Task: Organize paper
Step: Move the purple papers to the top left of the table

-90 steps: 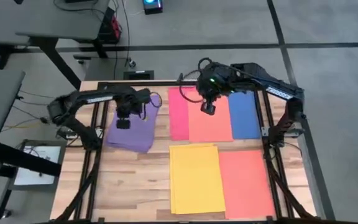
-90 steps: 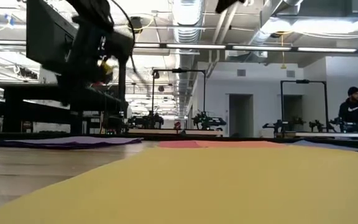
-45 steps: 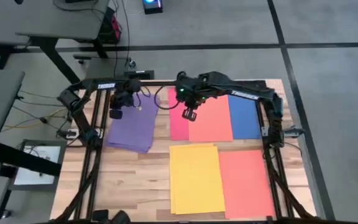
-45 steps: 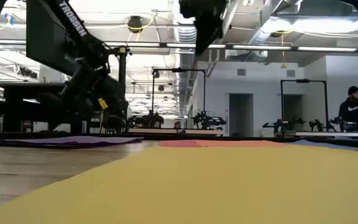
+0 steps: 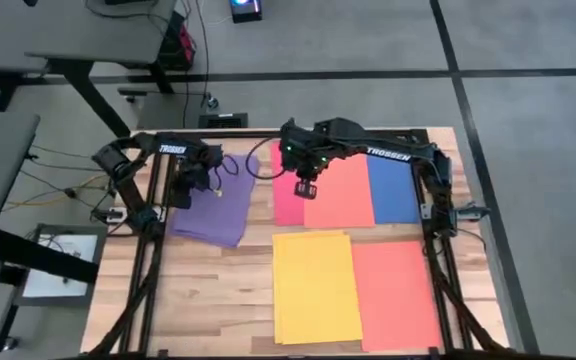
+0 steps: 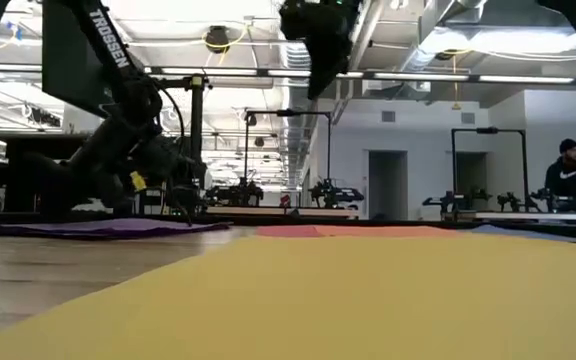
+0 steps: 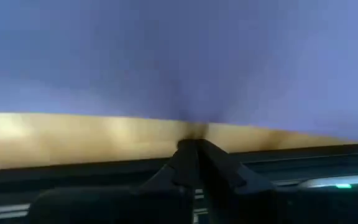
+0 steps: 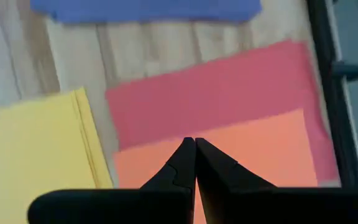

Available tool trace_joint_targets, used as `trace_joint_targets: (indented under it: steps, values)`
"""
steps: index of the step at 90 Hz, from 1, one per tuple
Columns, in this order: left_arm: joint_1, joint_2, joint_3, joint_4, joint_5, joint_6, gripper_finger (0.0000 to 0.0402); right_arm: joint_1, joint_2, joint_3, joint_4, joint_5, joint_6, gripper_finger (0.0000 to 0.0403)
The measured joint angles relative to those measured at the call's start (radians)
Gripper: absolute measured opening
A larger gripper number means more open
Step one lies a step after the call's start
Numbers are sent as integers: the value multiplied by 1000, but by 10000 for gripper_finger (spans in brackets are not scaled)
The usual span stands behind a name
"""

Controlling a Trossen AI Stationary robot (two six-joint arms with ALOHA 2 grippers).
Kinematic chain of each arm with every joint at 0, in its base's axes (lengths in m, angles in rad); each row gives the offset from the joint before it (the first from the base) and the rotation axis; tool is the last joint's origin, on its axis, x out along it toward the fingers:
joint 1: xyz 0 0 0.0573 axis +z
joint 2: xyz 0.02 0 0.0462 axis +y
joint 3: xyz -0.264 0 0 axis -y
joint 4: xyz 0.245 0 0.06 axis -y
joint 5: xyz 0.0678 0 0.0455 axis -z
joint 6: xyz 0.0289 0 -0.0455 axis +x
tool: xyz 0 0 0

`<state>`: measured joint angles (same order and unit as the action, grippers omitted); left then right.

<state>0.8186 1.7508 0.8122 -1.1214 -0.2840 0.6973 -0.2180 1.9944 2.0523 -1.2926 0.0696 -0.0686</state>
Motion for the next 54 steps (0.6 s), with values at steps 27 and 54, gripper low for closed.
trace_joint_targets:
  steps: [27,54]
  values:
    - [-128,0,-13,-2,157,-54,0,9,-16,-424,579,-212,141,0]
    - [-156,0,-12,-1,194,-53,0,138,160,-537,1037,-216,282,0]
